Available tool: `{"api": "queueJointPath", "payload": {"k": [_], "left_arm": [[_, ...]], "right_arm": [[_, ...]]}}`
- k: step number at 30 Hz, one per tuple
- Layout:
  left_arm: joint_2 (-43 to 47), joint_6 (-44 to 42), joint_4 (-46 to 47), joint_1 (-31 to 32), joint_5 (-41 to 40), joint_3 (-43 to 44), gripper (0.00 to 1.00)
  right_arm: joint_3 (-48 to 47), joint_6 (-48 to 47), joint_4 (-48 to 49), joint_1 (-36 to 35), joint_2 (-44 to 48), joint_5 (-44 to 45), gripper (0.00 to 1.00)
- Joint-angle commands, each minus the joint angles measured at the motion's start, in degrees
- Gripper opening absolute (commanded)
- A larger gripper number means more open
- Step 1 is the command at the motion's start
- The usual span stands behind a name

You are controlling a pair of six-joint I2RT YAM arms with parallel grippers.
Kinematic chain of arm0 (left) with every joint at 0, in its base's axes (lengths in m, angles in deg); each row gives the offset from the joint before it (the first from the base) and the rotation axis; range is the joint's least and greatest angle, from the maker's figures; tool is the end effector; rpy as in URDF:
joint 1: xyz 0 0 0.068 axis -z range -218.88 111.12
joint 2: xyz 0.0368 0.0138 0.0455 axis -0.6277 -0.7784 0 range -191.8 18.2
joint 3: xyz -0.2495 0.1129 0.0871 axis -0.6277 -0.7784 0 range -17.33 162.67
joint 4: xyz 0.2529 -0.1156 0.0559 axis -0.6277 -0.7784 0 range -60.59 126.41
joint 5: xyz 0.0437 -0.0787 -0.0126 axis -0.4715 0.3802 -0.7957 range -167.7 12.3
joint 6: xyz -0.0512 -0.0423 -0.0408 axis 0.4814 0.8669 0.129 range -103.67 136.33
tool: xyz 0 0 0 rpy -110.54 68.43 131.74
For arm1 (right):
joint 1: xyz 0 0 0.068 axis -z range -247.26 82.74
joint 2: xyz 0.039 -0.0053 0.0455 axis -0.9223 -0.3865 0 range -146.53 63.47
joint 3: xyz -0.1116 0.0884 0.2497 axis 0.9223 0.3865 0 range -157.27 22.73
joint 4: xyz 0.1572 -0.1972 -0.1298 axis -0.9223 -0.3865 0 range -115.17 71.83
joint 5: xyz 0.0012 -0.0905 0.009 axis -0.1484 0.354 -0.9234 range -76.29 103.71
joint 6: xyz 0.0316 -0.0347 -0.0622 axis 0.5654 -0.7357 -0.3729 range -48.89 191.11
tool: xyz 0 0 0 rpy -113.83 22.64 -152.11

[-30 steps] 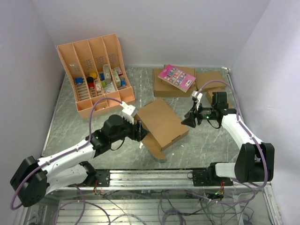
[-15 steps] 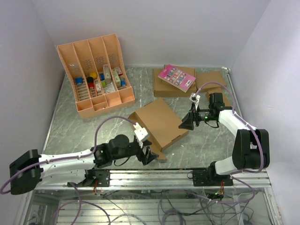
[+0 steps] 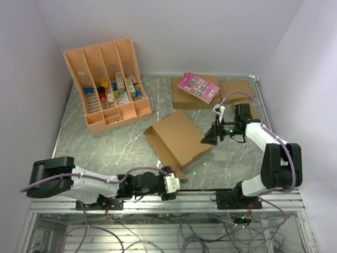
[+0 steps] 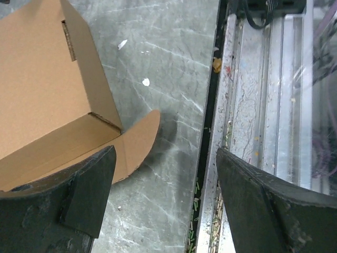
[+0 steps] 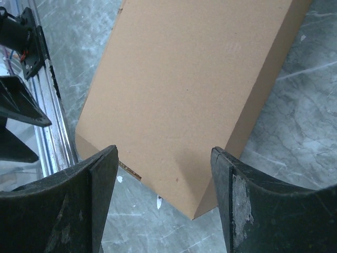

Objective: Fold the paper box

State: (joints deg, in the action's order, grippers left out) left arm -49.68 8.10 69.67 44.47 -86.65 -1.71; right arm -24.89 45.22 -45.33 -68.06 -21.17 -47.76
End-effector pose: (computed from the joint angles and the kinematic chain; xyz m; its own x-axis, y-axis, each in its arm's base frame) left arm 0.0402 -0.2559 0.1508 0.1006 0.3573 -0.9285 0.9597 0.2114 0.1854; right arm 0.2898 0.0626 0.1823 -0.6397 -0.2175 -0.7372 -0.7433 0.4193 0.5213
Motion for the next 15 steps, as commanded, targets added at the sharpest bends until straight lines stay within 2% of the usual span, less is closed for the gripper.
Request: {"api": "queueJointPath", "payload": {"k": [1, 10, 15], "left_arm": [[-4.6, -6.9, 7.3, 2.1, -6.8, 1.5, 0.87], [-13.1, -8.5, 9.4, 2.1, -9.9, 4.5, 0.83], [-16.5, -7.6, 10.1, 2.1, -9.1, 5.9, 0.70]], "right_arm": [[-0.5, 0.8, 1.2, 0.4, -0.4, -0.3, 0.70], [-0.6, 0.6, 0.8, 0.4, -0.7, -0.7, 0.70], [-0.4, 1.5, 1.5, 0.4, -1.0, -0.3, 0.70]]}}
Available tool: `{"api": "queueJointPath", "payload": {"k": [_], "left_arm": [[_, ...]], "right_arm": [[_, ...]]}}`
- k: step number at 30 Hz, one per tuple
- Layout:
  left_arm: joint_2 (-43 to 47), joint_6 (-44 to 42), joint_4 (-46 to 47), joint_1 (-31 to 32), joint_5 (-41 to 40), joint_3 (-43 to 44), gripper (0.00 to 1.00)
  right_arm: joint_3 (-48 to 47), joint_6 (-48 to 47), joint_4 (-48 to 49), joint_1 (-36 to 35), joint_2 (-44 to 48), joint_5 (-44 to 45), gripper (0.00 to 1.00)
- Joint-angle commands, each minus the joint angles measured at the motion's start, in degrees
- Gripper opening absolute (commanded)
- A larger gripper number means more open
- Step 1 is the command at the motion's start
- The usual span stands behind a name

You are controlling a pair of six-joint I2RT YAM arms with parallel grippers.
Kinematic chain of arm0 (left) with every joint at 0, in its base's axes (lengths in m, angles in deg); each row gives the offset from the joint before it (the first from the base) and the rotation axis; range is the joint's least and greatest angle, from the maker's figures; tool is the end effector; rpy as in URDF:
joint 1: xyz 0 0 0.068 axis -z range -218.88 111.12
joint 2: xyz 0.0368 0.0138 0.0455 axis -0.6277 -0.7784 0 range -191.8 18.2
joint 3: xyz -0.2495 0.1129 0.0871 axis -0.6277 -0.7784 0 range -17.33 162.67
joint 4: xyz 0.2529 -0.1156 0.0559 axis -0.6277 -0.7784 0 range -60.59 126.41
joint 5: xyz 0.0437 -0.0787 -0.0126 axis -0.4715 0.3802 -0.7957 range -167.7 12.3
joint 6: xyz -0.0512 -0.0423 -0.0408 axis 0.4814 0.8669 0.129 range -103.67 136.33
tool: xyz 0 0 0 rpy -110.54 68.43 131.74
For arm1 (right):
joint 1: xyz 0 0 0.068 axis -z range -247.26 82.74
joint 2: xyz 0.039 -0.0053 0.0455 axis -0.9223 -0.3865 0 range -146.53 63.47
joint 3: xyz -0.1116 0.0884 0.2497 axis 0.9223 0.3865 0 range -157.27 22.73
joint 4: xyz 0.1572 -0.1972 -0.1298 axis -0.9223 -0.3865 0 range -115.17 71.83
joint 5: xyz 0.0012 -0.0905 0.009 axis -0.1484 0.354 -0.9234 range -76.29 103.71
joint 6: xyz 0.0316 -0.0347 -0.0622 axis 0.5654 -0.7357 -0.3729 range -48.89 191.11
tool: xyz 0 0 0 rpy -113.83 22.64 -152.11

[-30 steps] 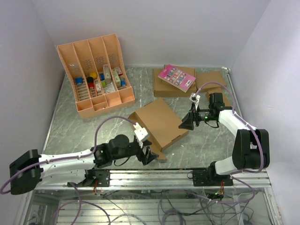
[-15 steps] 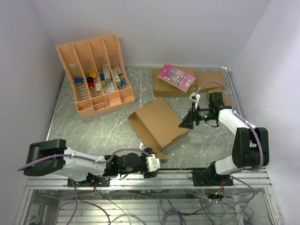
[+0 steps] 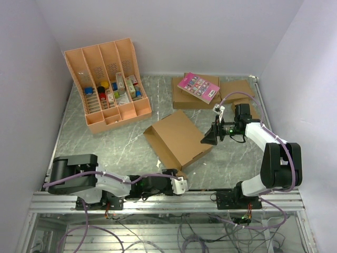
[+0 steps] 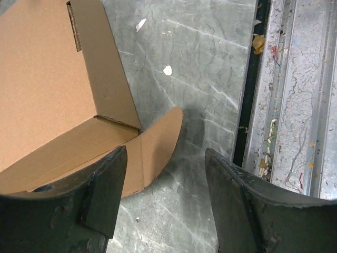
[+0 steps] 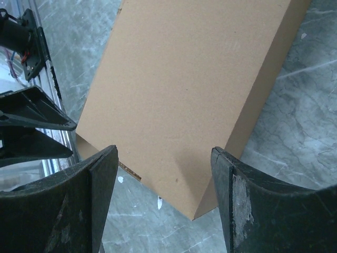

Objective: Fold the paper box

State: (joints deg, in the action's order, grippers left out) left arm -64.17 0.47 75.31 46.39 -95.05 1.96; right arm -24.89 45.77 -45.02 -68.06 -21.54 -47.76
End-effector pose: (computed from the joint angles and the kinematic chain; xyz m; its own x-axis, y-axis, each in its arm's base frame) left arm 0.0431 -0.2809 0.1214 0.2213 0.4883 -0.8442 0.9028 0.2248 0.3667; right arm 0.2907 0.0626 0.1808 -0.6476 -0.2135 -0.7315 -0.7365 0.4214 0.5291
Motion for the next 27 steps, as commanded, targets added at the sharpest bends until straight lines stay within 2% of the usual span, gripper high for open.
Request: {"api": "queueJointPath", "payload": {"k": [1, 5, 22, 27], "left_arm": [[-2.7, 0.2, 4.8, 0.1, -0.8, 2.4, 0.66], [-5.4, 0.7, 5.9, 0.2, -2.2, 3.5, 0.57], [-9.0, 1.7, 6.8, 0.2, -8.5, 4.8, 0.46], [-8.5, 2.2, 6.7, 0.1, -9.5, 4.7, 0.37]], "right_arm": [[-0.3, 1.1, 1.2, 0.4, -0.9, -0.5, 0.70], [-0.3, 1.7, 1.4, 0.4, -1.8, -1.2, 0.71], [-0.5, 1.6, 1.1, 0.4, -3.0, -1.6, 0.71], [-0.5, 1.8, 1.1, 0.4, -3.2, -1.6, 0.71]]}}
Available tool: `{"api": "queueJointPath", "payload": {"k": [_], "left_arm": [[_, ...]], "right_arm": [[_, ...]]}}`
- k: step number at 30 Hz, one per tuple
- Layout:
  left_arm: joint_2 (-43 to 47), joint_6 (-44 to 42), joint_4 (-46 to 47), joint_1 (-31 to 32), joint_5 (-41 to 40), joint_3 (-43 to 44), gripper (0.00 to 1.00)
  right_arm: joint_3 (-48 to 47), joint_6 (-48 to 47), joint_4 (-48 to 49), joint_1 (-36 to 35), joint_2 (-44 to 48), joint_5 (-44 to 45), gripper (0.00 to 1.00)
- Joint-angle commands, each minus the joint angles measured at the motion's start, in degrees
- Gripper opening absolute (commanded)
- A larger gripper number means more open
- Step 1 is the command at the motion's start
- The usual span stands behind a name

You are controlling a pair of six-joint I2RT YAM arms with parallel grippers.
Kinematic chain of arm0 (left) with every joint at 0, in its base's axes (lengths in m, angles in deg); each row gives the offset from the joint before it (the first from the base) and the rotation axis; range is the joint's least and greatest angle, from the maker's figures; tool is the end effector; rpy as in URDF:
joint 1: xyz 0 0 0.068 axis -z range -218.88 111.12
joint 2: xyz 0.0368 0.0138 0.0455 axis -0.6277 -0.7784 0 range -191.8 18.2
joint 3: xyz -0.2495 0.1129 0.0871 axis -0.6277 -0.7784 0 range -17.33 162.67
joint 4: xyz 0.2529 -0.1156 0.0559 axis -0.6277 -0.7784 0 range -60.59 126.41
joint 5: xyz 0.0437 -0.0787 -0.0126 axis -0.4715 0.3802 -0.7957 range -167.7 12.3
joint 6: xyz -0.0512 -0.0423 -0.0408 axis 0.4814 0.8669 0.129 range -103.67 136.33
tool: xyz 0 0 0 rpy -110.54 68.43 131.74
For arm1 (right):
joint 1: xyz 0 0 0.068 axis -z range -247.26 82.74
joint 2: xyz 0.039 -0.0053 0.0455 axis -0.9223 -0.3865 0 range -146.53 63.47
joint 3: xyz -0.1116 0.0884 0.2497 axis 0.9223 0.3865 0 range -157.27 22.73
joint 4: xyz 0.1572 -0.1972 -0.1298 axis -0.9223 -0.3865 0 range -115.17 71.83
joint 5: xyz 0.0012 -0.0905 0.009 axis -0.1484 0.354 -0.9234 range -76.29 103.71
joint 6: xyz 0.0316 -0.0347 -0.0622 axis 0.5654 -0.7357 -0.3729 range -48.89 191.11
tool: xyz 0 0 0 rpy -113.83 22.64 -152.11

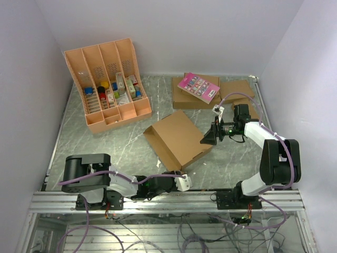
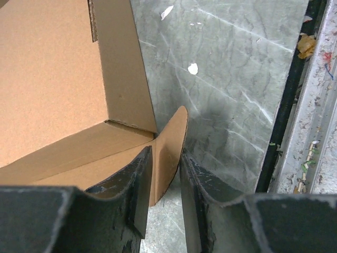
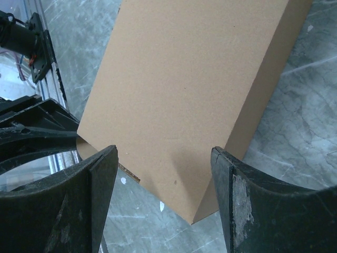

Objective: Fold the paper box

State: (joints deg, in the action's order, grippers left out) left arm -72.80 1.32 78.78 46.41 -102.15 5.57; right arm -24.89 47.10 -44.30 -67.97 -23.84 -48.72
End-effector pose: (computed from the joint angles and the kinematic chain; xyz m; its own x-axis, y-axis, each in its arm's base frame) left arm 0.0522 -0.2986 0.1072 0.1926 0.5335 -0.8236 0.8561 0.3189 0.4067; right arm 0.2941 0.0627 0.1713 -0.6832 -0.1968 -0.7032 -0.7081 0.4140 0.5720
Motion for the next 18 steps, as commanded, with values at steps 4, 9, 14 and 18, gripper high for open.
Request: {"api": "queueJointPath", "payload": {"k": [4, 9, 14, 18], "left_arm": [[0.1, 2.0, 2.6, 0.1, -2.1, 1.3, 0.36], [0.3, 2.8, 2.3, 0.0, -2.4, 1.4, 0.36], [0.3, 3.7, 2.7, -0.1, -2.2, 1.2, 0.36], [0.6, 4.5, 2.9, -0.3, -1.9, 1.0, 0.38]], "right_arm": [[-0.5, 1.2, 0.8, 0.4, -1.2, -0.7, 0.71], [-0.2, 3.3, 1.8, 0.4, -2.5, -1.2, 0.73], [0.5, 6.6, 3.9, 0.4, -4.2, -0.2, 0.74], [-0.3, 6.9, 3.3, 0.4, -5.4, 0.2, 0.74]]}}
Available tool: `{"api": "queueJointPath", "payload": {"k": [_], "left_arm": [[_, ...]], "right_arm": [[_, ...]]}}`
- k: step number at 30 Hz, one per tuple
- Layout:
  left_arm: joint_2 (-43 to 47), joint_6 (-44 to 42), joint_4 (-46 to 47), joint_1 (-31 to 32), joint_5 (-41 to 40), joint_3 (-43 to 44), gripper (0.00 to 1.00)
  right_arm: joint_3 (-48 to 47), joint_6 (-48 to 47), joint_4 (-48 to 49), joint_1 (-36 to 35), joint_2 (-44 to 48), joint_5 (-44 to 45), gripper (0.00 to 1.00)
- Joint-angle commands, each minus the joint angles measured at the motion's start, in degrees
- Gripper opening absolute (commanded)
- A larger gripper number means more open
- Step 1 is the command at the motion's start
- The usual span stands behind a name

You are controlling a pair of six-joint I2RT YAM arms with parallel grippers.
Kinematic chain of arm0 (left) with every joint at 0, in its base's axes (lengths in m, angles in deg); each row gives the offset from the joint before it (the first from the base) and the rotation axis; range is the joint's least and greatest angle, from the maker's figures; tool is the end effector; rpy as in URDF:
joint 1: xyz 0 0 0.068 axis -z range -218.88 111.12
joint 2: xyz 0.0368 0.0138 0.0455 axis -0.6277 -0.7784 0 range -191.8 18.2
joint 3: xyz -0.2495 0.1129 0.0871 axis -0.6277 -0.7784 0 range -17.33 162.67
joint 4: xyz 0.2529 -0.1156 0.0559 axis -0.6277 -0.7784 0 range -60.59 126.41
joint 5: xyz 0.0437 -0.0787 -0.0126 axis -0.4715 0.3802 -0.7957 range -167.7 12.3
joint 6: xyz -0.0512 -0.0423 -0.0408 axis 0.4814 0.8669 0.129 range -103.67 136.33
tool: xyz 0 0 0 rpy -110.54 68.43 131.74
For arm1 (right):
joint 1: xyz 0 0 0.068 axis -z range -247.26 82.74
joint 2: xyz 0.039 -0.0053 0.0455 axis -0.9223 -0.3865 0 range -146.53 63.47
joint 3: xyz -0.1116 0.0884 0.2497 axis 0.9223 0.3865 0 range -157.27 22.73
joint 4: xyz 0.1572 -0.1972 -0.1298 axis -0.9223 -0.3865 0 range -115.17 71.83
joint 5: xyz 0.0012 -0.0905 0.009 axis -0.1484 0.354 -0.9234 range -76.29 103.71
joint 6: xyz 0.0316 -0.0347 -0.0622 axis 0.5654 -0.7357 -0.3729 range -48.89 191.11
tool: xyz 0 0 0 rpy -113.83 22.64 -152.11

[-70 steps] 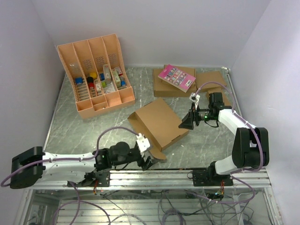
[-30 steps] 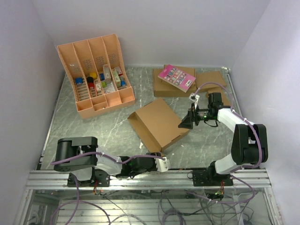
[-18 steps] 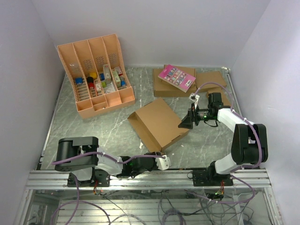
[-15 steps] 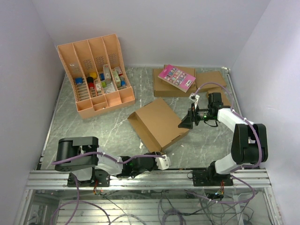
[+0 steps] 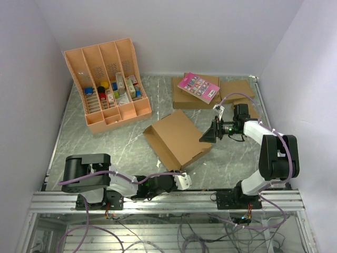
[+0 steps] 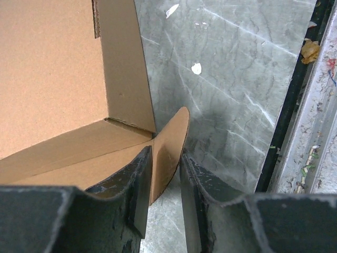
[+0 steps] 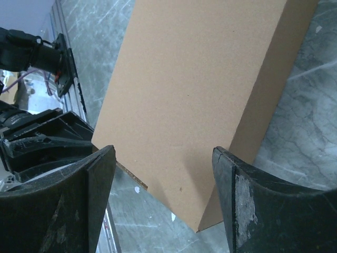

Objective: Fold the paper box

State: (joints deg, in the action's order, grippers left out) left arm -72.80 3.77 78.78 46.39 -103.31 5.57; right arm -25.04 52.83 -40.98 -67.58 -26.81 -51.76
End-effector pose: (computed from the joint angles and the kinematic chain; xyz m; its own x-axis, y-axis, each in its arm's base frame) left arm 0.0535 -0.2980 0.1075 0.1535 0.5228 -0.8385 0.8537 0.3571 0.3789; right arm 0.3020 0.0623 0.1629 -0.7429 -0.1344 -0.6558 -0.6479 0.3906 0.6539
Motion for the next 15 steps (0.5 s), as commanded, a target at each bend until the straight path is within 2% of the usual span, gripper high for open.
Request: {"api": "queueJointPath", "payload": {"k": [1, 9, 15], "left_arm": [[0.6, 2.2, 3.0, -0.4, -0.5, 1.0, 0.39], [0.8, 2.7, 4.0, -0.8, 0.0, 0.4, 0.35], [1.1, 3.5, 3.5, -1.3, 0.9, 0.3, 0.29]], "right_arm": [[-0.3, 0.5, -0.5, 0.2, -1.9, 2.6, 0.74], [2.3, 1.0, 3.0, 2.9, 5.4, -2.6, 0.74], [3.6, 4.6, 6.1, 3.3, 4.6, 6.4, 0.74]]}}
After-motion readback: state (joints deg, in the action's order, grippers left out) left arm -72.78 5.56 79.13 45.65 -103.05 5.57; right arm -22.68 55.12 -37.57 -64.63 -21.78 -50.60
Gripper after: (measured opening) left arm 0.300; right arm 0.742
